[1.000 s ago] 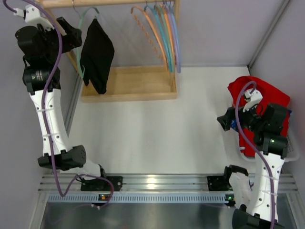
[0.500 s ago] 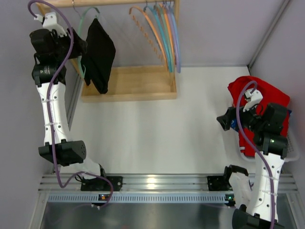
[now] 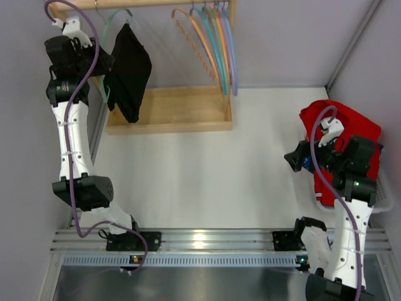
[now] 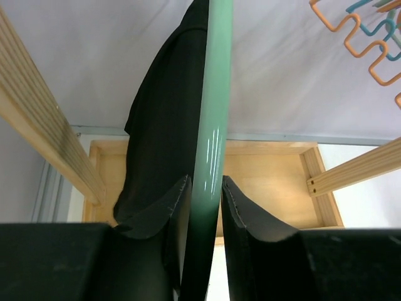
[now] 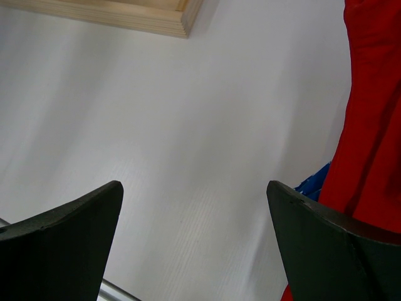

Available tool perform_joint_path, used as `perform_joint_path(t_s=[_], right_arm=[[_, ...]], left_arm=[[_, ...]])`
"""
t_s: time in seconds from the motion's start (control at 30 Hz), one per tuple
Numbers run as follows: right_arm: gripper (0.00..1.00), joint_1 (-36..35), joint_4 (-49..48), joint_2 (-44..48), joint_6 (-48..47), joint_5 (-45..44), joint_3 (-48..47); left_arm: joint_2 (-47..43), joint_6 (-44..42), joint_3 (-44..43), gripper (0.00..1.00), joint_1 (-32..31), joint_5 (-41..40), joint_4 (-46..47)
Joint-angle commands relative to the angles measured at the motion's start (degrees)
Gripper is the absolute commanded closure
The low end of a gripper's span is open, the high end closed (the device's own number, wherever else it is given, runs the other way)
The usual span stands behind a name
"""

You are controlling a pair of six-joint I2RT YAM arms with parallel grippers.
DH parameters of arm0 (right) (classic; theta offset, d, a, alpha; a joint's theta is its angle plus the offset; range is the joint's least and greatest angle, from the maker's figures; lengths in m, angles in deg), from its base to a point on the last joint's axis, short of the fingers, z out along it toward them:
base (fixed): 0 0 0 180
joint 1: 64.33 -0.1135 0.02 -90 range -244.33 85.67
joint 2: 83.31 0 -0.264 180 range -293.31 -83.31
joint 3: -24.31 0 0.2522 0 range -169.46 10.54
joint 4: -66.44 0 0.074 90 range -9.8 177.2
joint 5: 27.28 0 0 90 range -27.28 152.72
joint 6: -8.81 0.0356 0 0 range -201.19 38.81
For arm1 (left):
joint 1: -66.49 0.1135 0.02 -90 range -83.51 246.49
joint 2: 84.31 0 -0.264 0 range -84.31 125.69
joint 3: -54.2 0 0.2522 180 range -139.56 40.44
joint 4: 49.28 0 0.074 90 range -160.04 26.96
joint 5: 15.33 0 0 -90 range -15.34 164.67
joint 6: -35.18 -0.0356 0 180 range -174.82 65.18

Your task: Remove the trousers from the hanger

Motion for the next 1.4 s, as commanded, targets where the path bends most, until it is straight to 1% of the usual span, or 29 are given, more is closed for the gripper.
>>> perform_joint_path(t_s=[0.0, 0.03, 0.1, 0.2, 0.33, 0.6, 0.73, 1.03, 1.07, 1.37], right_arm=[[0.01, -0.6, -2.5, 0.5, -0.1, 1.0, -0.4], [0.01, -0.6, -2.5, 0.6, -0.1, 1.0, -0.4], [0.01, -0.6, -2.5, 0.7, -0.2, 0.9, -0.4], [0.01, -0.5, -2.6, 0.9, -0.1, 0.9, -0.3], [0.01, -0.6, -2.6, 1.0, 0.1, 1.0, -0.4], [0.01, -0.6, -2.5, 1.5, 0.2, 1.1, -0.6], [0.01, -0.6, -2.4, 1.5, -0.3, 1.2, -1.2], [0.01, -0.6, -1.8, 0.5, -1.2, 1.6, -3.0], [0.01, -0.6, -1.8, 0.5, -1.4, 1.7, -3.2], [0.01, -0.6, -2.1, -1.1, -2.1, 1.9, -6.4]], left_arm=[[0.6, 1.2, -3.6, 0.71, 0.2, 2.7, 1.8], [0.7, 1.6, -4.1, 0.79, 0.2, 2.8, 1.7], [1.0, 2.5, -5.7, 0.84, 0.3, 2.8, 1.8], [1.2, 4.6, -8.4, 1.0, 0.1, 2.9, 1.9], [1.2, 6.9, -12.4, 1.0, 0.1, 2.6, 2.0], [-4.4, 14.4, -11.6, 1.0, 0.0, 3.2, 11.9], [-6.6, 16.6, -10.2, 1.0, 0.0, 4.5, 11.8], [-17.8, 16.3, 5.6, 1.0, 0.0, 6.8, 13.5], [-18.8, 16.7, 8.5, 1.0, 0.0, 7.0, 13.6], [-30.2, 18.9, 24.9, 1.0, -0.1, 9.3, 13.7]])
